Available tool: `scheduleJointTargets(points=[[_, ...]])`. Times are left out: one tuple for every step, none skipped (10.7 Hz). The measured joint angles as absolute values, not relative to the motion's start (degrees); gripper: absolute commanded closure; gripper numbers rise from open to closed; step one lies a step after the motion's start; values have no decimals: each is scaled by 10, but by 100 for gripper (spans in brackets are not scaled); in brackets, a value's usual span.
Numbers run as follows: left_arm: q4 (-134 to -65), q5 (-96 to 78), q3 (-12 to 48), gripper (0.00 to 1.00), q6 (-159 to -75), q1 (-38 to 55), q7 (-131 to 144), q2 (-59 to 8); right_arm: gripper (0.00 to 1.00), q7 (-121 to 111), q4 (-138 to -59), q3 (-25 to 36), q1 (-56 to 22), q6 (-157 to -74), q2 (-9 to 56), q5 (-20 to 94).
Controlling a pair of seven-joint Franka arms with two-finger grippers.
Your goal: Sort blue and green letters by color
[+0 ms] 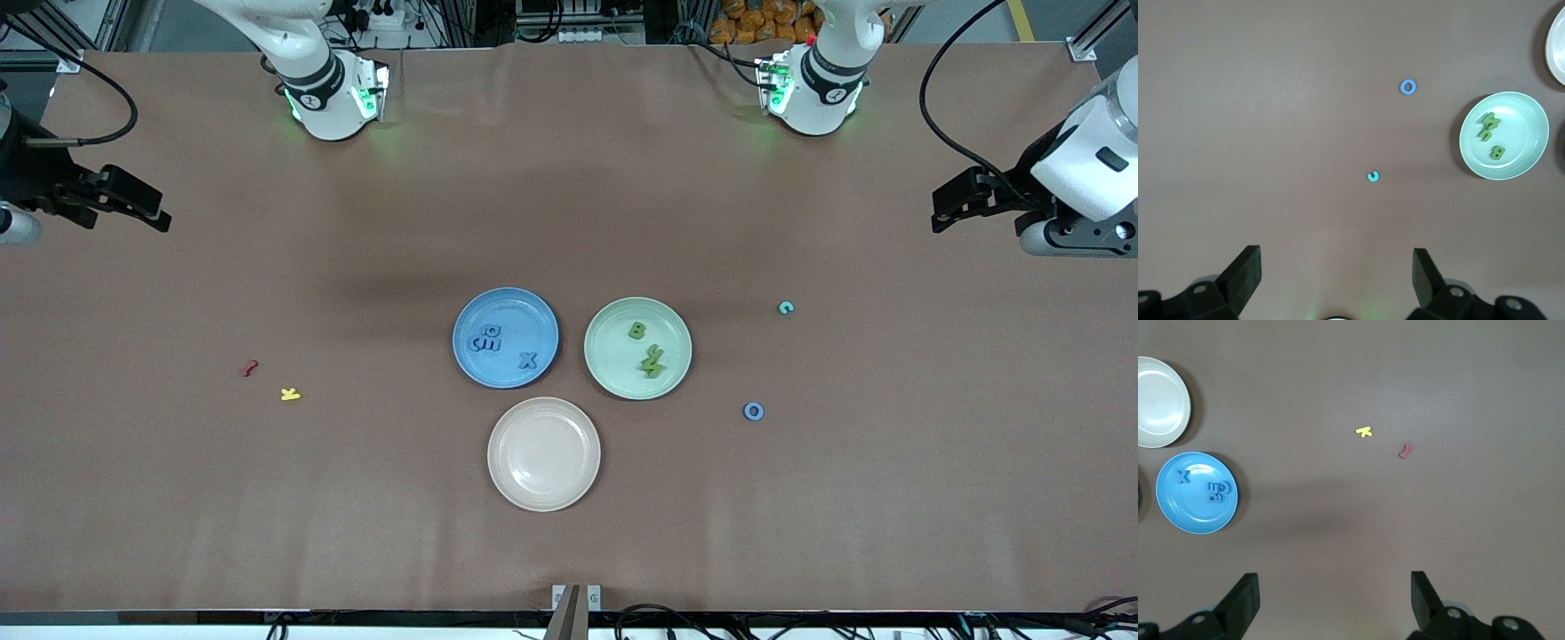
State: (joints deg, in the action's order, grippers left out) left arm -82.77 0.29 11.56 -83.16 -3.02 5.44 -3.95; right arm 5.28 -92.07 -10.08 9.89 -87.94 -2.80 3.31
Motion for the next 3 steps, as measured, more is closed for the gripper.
scheduleJointTargets(points=[[-828, 2, 116, 0, -834, -30, 60, -41, 0, 53, -921, -101, 99, -879, -28, 33], [-828, 2, 116, 0, -835, -30, 63, -42, 0, 53, -921, -101, 99, -879, -28, 33], [-828, 2, 116, 0, -838, -30, 66, -44, 0, 53, -921, -101, 99, -879, -28, 33]])
